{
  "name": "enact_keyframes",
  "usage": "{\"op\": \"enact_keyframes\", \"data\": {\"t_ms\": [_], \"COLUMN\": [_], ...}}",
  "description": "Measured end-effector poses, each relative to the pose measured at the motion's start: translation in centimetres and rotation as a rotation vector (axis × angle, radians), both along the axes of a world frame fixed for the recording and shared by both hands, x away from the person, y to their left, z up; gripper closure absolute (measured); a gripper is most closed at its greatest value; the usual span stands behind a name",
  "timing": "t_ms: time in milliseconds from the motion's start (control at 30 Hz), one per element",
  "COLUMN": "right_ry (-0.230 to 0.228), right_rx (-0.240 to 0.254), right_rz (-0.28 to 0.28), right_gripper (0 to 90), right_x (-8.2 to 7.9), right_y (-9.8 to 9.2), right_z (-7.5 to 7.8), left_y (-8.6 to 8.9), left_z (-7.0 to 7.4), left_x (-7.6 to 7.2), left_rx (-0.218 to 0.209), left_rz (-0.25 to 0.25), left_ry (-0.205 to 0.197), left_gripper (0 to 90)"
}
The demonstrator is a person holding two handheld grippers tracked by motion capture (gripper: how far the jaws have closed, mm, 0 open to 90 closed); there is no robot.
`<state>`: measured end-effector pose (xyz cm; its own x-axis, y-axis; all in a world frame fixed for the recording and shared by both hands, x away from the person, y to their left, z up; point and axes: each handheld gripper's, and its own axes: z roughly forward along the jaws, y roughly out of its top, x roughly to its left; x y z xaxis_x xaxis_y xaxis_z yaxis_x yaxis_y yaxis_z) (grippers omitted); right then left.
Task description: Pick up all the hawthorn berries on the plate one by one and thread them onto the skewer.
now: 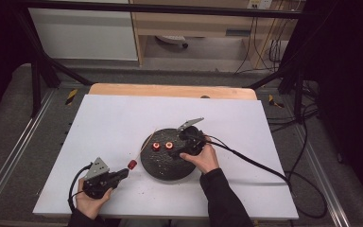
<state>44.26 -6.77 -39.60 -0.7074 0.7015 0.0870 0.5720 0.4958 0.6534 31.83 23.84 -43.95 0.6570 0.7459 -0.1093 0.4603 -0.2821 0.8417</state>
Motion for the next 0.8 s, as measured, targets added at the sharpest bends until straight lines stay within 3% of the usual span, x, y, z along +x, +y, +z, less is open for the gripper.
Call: {"op": "enact_keyframes", "data": {"t_ms": [333,800], "right_ry": [0.045,0.168], "right_rx": [-0.095,-0.105], "right_rz": [0.001,-0.01], "right_gripper": [15.0,42.2], "right_x": [2.1,3.9], "right_y": [2.0,3.6], "right_z": [-0.1,-1.0], "left_y": [0.1,0.1], "left_z": [-0.1,-0.2], "left_x": [0.1,0.2], "left_rx": [0.005,0.016], "left_rz": [0.006,0.009], "left_ry": [0.003,0.012], "left_gripper": [88.3,88.3]}}
